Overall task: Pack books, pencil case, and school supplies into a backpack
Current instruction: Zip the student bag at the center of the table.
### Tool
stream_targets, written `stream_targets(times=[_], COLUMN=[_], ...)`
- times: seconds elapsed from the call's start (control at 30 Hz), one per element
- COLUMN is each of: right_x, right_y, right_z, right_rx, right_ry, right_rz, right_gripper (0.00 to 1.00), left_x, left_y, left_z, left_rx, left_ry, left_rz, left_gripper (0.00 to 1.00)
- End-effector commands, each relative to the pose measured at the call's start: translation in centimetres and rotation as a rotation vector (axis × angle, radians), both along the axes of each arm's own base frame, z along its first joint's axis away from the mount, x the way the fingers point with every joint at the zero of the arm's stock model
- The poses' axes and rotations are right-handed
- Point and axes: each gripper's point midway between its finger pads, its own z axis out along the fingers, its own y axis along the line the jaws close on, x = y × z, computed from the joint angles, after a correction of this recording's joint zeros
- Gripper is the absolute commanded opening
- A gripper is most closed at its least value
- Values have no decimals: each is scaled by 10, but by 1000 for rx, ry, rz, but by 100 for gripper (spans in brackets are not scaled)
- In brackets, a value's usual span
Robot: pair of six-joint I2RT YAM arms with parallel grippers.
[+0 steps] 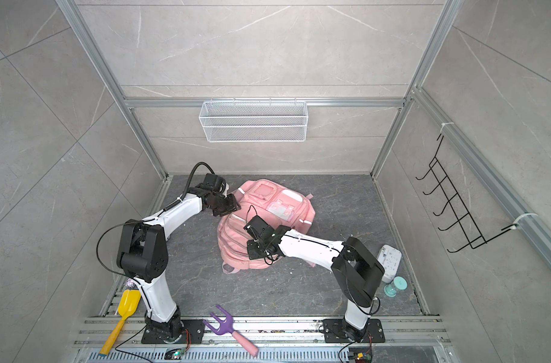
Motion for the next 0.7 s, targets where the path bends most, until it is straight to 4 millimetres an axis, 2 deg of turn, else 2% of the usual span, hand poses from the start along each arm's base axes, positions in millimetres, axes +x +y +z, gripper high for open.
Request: stream_targets(times=[0.0,0.17,0.37,0.5,0.67], right_x=[-7,-4,-2,-4,-5], right_y=[23,39,49,48,47], right_z=[7,12,17,20,26], right_rx=[45,75,88,90,97], right_ry=[32,36,35,33,28], right_rz=[42,72,96,103,105], right_gripper=[0,0,0,0,0], left_x=[-2,-38,-76,-86,-89], left_y=[9,21,30,30,17], left_z=[36,45,36,31,27], left_rx=[6,3,-25,-48,-121], left_ry=[-87,-91,-64,-53,-24], left_rz=[18,22,37,42,17], left_gripper=[46,48,48,49,49])
